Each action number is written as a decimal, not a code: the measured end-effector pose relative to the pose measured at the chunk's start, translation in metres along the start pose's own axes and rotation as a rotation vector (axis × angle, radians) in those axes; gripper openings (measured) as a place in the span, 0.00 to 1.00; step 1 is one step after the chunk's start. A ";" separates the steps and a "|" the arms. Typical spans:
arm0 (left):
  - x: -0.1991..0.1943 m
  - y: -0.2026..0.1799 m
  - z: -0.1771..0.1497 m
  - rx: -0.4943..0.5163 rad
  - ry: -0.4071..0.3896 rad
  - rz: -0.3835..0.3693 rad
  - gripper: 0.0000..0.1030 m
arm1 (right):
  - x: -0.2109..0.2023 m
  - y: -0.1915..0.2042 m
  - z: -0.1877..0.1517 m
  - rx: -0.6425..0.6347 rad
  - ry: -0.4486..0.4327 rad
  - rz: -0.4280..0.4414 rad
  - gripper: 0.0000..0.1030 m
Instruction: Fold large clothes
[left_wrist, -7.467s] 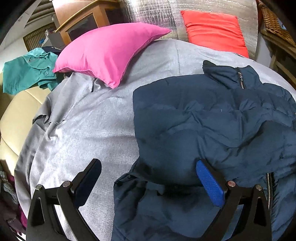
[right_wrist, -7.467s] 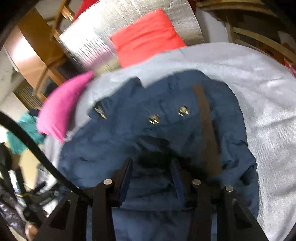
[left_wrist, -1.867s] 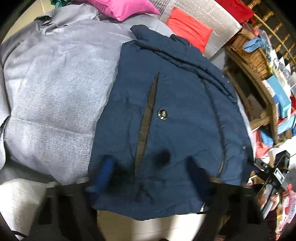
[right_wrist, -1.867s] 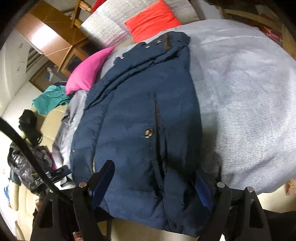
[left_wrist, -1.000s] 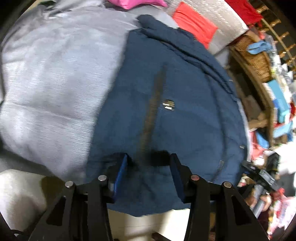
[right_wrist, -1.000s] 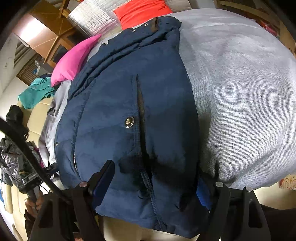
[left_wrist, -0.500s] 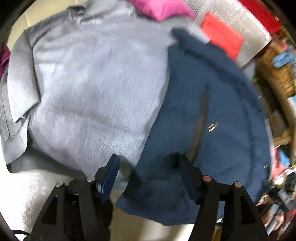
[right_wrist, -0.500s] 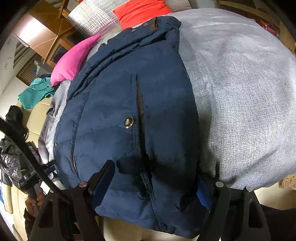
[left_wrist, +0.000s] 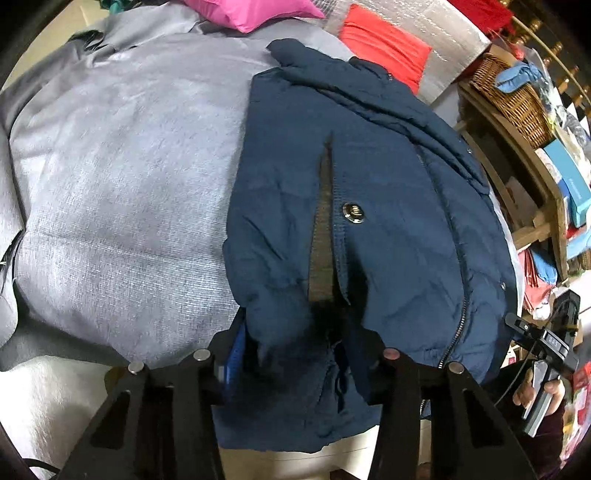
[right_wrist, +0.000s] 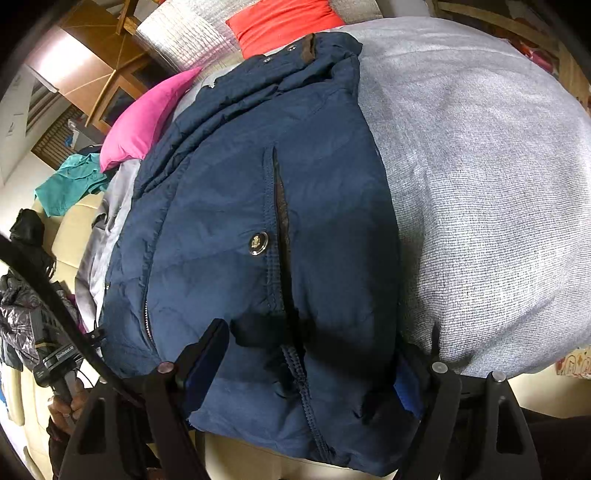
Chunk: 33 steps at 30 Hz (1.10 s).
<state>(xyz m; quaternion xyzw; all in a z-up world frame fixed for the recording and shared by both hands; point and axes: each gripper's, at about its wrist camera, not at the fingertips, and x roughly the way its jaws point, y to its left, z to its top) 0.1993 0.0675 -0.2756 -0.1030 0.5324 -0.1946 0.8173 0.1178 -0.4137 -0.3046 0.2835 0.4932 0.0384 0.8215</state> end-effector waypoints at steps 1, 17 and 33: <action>0.004 0.004 0.001 -0.024 0.011 0.009 0.50 | 0.000 0.000 0.000 0.001 0.000 0.002 0.81; 0.018 -0.003 0.002 -0.010 0.042 -0.095 0.36 | 0.003 0.009 -0.004 -0.064 0.029 0.036 0.54; 0.023 -0.021 0.003 0.056 0.074 -0.265 0.36 | -0.025 0.033 -0.005 -0.184 -0.002 0.397 0.54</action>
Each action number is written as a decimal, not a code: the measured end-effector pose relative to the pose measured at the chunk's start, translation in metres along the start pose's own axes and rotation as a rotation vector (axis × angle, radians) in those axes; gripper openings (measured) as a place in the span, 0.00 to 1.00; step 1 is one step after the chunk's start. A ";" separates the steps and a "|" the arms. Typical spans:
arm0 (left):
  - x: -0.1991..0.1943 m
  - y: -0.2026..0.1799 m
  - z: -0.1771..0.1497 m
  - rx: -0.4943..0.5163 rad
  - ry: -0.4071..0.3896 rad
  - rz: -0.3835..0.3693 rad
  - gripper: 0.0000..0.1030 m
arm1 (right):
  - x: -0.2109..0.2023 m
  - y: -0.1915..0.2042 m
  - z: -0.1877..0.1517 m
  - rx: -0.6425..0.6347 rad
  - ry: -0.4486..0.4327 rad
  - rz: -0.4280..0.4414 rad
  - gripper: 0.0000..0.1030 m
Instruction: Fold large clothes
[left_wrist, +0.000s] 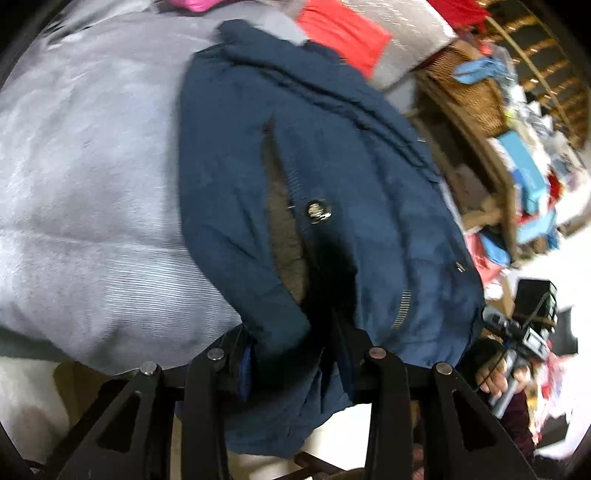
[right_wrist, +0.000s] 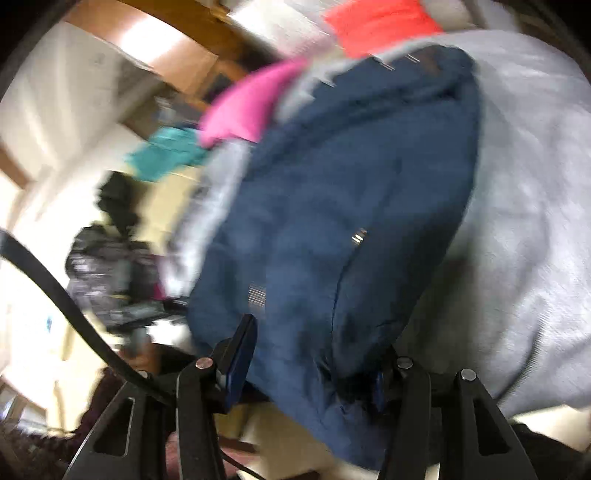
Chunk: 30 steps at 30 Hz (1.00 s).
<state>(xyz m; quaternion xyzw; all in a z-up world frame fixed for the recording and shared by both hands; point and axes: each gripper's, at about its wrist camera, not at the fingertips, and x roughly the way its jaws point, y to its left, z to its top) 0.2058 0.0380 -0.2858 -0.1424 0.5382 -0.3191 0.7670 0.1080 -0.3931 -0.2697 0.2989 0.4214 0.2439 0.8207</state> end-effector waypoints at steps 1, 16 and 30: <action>-0.003 0.001 0.001 0.008 0.008 -0.005 0.36 | 0.002 -0.001 0.002 0.003 0.008 -0.006 0.54; 0.009 0.024 -0.006 -0.187 0.136 0.041 0.47 | 0.030 -0.022 0.002 0.093 0.178 -0.067 0.68; 0.016 0.016 0.014 -0.084 0.106 0.028 0.28 | 0.031 -0.004 -0.004 -0.012 0.125 -0.132 0.23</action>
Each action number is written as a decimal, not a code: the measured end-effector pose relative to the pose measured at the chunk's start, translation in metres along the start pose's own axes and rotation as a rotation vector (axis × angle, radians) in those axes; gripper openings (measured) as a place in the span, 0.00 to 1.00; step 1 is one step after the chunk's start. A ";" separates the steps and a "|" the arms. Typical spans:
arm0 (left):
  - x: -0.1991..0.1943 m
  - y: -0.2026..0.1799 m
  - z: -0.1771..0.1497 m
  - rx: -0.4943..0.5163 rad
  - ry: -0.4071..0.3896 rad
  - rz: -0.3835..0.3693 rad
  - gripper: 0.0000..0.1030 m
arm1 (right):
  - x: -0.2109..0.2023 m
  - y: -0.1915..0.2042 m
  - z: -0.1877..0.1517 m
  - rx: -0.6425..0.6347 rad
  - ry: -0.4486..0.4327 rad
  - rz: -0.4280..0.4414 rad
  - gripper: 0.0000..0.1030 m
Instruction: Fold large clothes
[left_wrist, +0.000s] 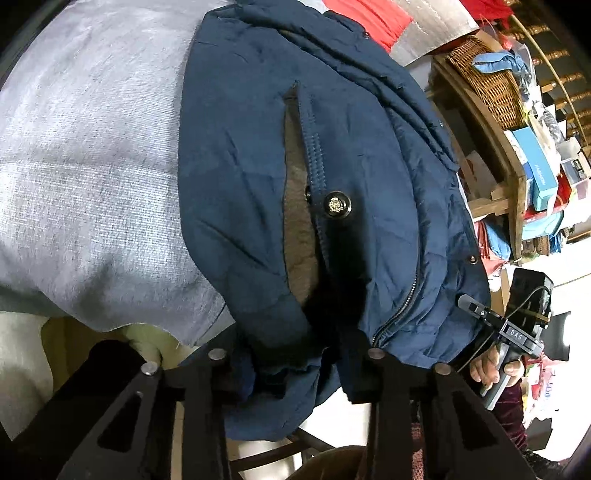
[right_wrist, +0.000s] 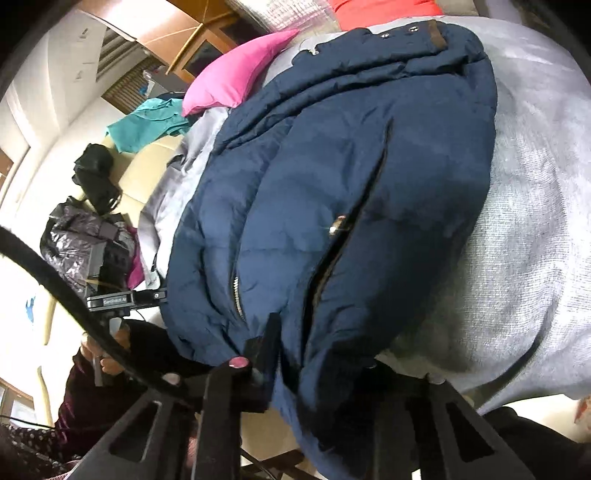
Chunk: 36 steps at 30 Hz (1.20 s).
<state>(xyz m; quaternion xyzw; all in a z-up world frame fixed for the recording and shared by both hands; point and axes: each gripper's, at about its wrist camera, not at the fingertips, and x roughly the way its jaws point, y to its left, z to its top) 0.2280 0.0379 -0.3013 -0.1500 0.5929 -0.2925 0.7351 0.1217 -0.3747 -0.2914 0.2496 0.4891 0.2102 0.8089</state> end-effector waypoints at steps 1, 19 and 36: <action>-0.001 0.000 0.002 -0.002 -0.012 -0.005 0.24 | 0.000 0.002 0.001 -0.004 -0.007 0.001 0.22; -0.075 -0.047 0.109 -0.034 -0.327 -0.268 0.19 | -0.090 0.016 0.101 0.006 -0.489 0.136 0.15; -0.038 -0.024 0.244 -0.221 -0.545 -0.234 0.18 | -0.044 -0.073 0.234 0.290 -0.601 0.155 0.15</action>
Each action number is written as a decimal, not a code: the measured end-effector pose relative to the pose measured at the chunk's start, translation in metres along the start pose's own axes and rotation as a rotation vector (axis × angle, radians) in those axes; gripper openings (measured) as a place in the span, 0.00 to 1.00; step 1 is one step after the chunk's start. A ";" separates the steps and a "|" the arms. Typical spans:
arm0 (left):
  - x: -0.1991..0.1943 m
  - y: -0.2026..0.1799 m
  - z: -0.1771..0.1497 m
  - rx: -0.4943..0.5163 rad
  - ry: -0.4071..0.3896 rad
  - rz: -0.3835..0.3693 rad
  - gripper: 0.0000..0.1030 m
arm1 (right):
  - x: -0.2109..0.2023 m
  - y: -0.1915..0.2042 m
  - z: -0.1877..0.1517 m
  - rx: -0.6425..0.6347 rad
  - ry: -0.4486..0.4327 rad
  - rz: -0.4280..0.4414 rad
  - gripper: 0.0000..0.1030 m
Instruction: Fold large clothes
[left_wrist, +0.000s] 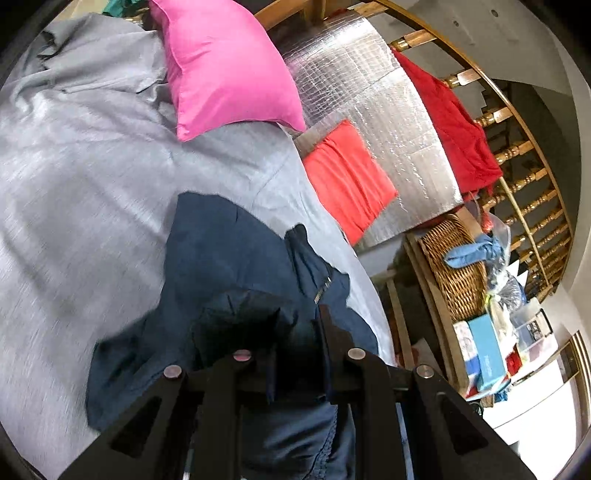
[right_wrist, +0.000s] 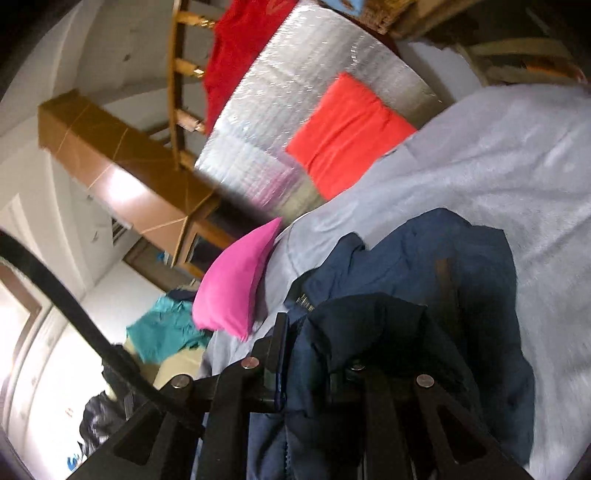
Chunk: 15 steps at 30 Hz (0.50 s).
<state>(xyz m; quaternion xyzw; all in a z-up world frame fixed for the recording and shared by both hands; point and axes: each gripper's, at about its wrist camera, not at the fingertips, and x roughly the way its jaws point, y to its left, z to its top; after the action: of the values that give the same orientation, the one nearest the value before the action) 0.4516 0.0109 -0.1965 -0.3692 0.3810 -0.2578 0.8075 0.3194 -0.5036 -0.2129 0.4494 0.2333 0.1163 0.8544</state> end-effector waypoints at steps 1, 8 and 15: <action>0.010 0.001 0.006 -0.004 0.005 0.007 0.18 | 0.007 -0.004 0.003 0.006 0.001 -0.006 0.15; 0.063 0.006 0.044 -0.011 0.045 0.070 0.18 | 0.061 -0.030 0.037 0.068 0.039 -0.021 0.15; 0.089 0.018 0.063 -0.087 0.119 0.082 0.22 | 0.087 -0.070 0.052 0.257 0.109 0.025 0.21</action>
<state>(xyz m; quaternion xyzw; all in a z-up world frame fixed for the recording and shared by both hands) 0.5562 -0.0152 -0.2204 -0.3719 0.4538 -0.2292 0.7767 0.4204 -0.5448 -0.2704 0.5510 0.2867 0.1204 0.7744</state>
